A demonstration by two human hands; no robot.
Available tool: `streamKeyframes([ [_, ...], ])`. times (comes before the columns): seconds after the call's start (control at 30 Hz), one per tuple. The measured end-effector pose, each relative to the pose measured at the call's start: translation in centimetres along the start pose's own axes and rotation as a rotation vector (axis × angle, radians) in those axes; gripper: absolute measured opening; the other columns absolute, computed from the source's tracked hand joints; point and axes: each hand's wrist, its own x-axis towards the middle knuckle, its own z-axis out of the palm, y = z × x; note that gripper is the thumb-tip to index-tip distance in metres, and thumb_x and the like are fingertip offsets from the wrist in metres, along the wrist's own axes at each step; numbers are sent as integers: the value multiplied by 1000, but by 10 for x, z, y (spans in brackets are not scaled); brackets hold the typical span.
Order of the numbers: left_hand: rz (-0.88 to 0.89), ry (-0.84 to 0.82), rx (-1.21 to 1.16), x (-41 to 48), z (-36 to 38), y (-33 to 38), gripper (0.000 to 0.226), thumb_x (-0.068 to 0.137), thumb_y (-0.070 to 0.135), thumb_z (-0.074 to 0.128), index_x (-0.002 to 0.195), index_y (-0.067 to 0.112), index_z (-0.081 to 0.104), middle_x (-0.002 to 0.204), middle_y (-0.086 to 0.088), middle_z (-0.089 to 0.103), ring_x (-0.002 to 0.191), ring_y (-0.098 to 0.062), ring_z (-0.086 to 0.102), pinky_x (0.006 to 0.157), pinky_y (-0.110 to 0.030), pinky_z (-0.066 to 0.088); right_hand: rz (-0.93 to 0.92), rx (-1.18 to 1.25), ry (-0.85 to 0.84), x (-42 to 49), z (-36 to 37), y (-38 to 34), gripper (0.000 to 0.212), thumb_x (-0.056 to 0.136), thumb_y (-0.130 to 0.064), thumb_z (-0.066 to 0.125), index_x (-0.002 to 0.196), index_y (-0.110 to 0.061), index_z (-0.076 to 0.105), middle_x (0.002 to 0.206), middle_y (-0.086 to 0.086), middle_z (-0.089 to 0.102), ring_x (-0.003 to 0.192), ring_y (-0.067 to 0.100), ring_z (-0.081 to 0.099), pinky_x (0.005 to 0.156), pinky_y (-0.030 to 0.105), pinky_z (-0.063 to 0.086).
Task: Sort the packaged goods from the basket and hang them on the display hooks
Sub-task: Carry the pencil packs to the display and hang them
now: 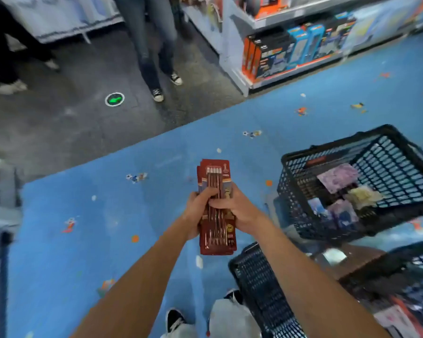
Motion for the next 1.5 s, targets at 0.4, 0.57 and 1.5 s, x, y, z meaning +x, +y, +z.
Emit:
streamKeyframes([
  [0.4,263,330,-440,-204,-315,-64,100,64,79,78,136,12,64,129,-27,66,117,-46,65,91,-52,60,271,-229,-564,-2,324,145,39,84,14,66,118,-5,66,116,26,69,104,40,70,92,55,58],
  [0.57,372,526,-554,-300,-414,-108,90,74,84,67,130,14,69,129,-27,67,119,-45,65,103,-63,51,348,-382,-712,-36,450,209,40,79,8,71,117,0,61,100,23,65,85,33,70,81,48,60],
  [1.5,819,1412,-1015,-655,-645,-153,58,85,34,80,129,1,62,114,-23,74,95,-39,75,75,-45,61,563,-765,-1458,-181,913,338,87,77,-21,89,144,2,39,133,20,59,117,36,63,98,57,53],
])
